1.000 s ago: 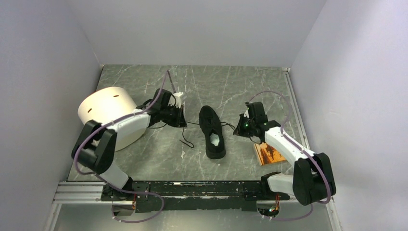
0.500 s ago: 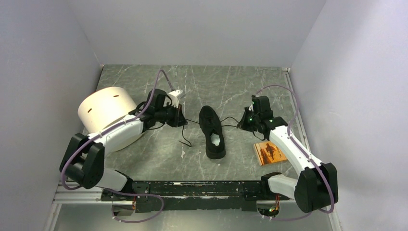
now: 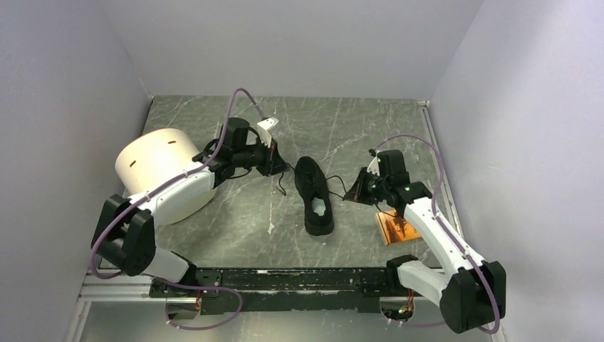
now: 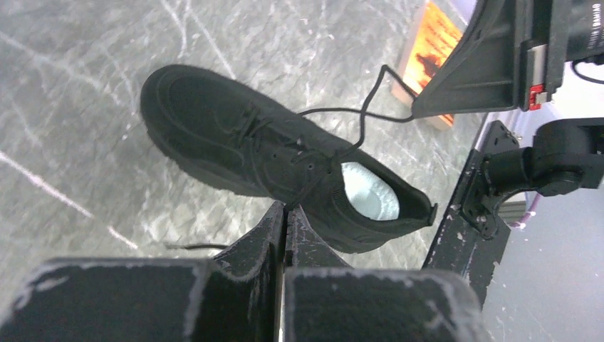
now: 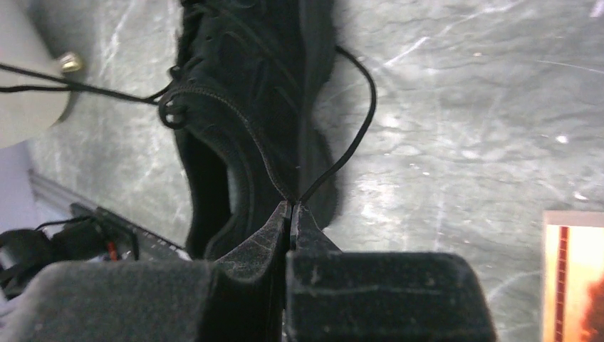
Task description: Tie the shoes
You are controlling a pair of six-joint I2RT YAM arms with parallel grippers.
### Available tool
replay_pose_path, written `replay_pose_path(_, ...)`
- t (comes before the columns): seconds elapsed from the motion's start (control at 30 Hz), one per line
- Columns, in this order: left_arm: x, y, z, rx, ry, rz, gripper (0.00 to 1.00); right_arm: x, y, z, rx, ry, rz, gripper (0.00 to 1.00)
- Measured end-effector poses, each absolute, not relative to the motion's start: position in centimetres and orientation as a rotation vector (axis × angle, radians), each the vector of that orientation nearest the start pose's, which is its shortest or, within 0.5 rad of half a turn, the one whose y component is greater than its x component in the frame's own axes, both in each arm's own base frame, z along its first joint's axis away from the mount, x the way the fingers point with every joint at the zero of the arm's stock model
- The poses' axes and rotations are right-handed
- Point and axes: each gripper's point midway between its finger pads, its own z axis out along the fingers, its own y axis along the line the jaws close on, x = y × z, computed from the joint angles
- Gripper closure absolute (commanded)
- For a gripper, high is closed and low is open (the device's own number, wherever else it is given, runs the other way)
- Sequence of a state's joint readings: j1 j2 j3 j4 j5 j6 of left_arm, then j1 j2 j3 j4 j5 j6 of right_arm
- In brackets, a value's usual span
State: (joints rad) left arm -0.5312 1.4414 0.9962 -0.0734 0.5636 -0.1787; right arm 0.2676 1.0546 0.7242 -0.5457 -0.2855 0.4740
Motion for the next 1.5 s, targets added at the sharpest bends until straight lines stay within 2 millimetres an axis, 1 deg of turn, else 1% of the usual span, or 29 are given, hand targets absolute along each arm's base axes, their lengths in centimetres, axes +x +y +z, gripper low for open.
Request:
replay_pose_path(0.07,29.4,-29.8,18.4,0.755,2.017,-1.043,0.95,23.4,14.3,12.0,0.113,2.507,0.738,1.00)
replay_pose_path(0.17,28.8,-30.9,18.4,0.796,1.998,-1.079,0.95,23.3,14.8,12.3,0.129,2.548,0.764,0.82)
replay_pose_path(0.2,28.5,-31.2,18.4,0.809,1.991,-1.086,0.95,23.5,14.8,12.7,0.133,2.560,0.759,0.79)
replay_pose_path(0.23,28.3,-31.4,18.4,0.815,1.986,-1.090,0.95,24.0,14.8,13.2,0.131,2.563,0.751,0.77)
replay_pose_path(0.33,27.9,-31.9,18.3,0.830,1.967,-1.099,0.95,25.8,14.7,15.1,0.086,2.541,0.719,0.66)
replay_pose_path(0.4,27.7,-32.0,18.0,0.832,1.973,-1.102,0.95,26.7,14.6,15.8,0.048,2.532,0.689,0.59)
replay_pose_path(0.47,27.5,-32.1,17.9,0.836,1.977,-1.102,0.95,27.2,14.1,15.8,0.017,2.540,0.645,0.51)
replay_pose_path(0.57,27.6,-32.2,17.7,0.835,1.983,-1.091,0.95,27.4,13.0,14.8,0.023,2.573,0.574,0.43)
replay_pose_path(0.63,27.4,-32.1,17.3,0.839,1.997,-1.083,0.95,28.0,11.8,13.9,0.072,2.596,0.510,0.40)
replay_pose_path(0.7,27.3,-32.1,16.9,0.843,2.013,-1.079,0.95,28.5,10.8,12.9,0.134,2.619,0.444,0.40)
replay_pose_path(0.73,27.2,-32.0,16.8,0.844,2.022,-1.078,0.95,28.8,10.4,12.2,0.165,2.641,0.412,0.40)
replay_pose_path(0.8,27.1,-31.9,16.6,0.843,2.035,-1.076,0.95,29.3,10.2,10.9,0.198,2.686,0.381,0.40)
replay_pose_path(0.9,27.0,-31.8,16.2,0.839,2.051,-1.069,0.95,29.6,10.8,8.2,0.191,2.764,0.362,0.41)
replay_pose_path(0.93,27.0,-31.8,16.1,0.838,2.059,-1.066,0.95,29.4,11.1,7.2,0.172,2.798,0.351,0.41)
replay_pose_path(1.07,27.0,-31.4,14.6,0.847,2.140,-1.039,0.93,28.6,11.7,4.6,0.080,2.882,0.302,0.42)
replay_pose_path(1.17,26.7,-31.1,13.6,0.865,2.190,-1.024,0.85,28.3,11.9,2.7,0.002,2.915,0.232,0.43)
replay_pose_path(1.27,26.3,-31.0,13.3,0.876,2.204,-1.030,0.81,27.8,12.0,1.4,-0.055,2.913,0.180,0.47)
replay_pose_path(1.33,26.2,-31.1,13.2,0.874,2.195,-1.042,0.81,27.8,12.2,1.2,-0.079,2.903,0.148,0.48)
replay_pose_path(1.37,26.0,-31.1,13.0,0.870,2.198,-1.052,0.81,27.9,12.3,1.2,-0.095,2.893,0.127,0.51)
replay_pose_path(1.4,25.9,-31.1,12.8,0.866,2.203,-1.059,0.80,27.9,12.4,1.2,-0.108,2.886,0.099,0.58)
replay_pose_path(1.43,25.8,-31.2,12.5,0.860,2.212,-1.064,0.79,27.9,12.3,1.1,-0.126,2.875,0.058,0.68)
replay_pose_path(1.47,25.8,-31.2,12.3,0.857,2.218,-1.065,0.78,27.9,12.6,1.0,-0.144,2.861,0.024,0.80)
replay_pose_path(1.5,25.9,-31.2,12.1,0.853,2.225,-1.063,0.76,28.0,12.8,1.0,-0.158,2.849,0.009,0.99)
